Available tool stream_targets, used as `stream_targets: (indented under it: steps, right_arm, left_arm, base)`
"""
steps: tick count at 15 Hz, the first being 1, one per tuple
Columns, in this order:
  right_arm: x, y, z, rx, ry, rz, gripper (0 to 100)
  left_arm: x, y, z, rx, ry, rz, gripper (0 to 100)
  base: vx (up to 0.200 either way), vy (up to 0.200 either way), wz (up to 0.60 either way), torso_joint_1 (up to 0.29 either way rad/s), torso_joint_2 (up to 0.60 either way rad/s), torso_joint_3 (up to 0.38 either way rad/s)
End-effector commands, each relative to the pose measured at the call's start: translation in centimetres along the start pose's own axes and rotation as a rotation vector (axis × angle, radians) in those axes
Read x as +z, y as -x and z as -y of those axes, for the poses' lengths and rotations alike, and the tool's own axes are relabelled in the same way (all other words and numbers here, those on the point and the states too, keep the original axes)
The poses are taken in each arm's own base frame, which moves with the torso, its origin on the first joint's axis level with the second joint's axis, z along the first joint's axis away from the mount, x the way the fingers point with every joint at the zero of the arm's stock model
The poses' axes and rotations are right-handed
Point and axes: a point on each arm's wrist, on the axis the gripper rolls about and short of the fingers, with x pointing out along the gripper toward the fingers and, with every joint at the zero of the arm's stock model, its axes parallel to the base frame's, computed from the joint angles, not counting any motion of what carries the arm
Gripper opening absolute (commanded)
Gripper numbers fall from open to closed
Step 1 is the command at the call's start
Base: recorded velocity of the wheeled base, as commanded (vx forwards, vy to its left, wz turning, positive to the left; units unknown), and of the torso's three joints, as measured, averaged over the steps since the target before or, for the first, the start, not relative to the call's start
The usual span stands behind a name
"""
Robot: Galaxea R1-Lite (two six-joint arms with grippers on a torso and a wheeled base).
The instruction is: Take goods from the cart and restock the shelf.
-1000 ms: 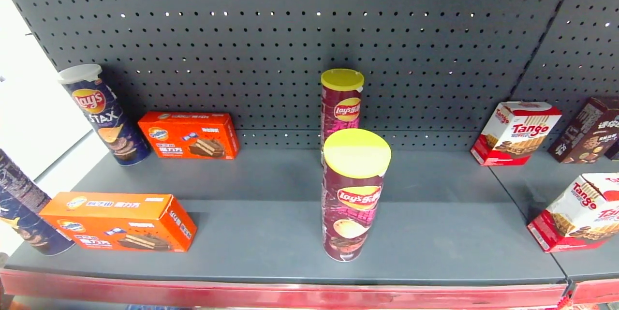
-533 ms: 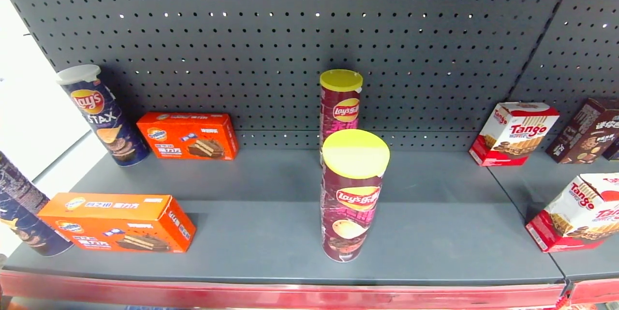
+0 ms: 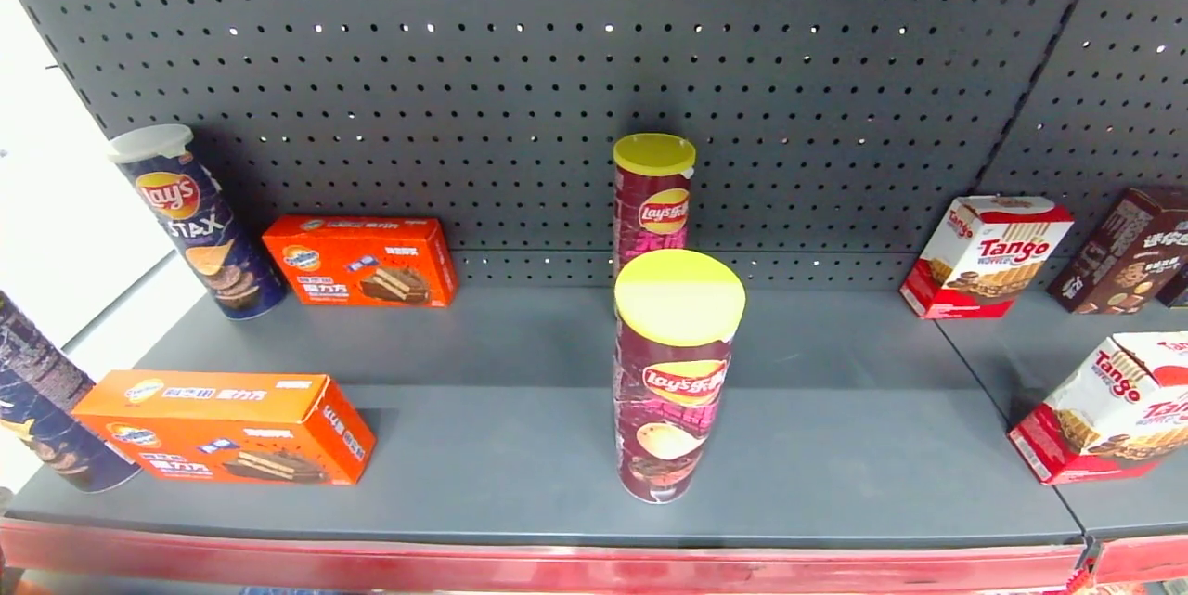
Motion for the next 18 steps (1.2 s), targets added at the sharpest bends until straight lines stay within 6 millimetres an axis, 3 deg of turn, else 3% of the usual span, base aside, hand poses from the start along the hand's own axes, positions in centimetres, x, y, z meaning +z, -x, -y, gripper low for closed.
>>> stream_targets:
  steps: [1,18]
  right_arm:
    - [0.01,-0.01,0.00,0.000,0.000,-0.001,100]
    - [0.01,-0.01,0.00,-0.002,-0.001,-0.001,100]
  left_arm:
    - [-0.01,-0.01,0.00,-0.001,0.004,-0.003,100]
    - [0.00,-0.01,-0.02,0.007,0.008,-0.002,100]
  base:
    - [0.200,0.000,0.00,-0.007,0.01,0.007]
    - [0.012,0.000,0.00,0.000,0.00,0.000]
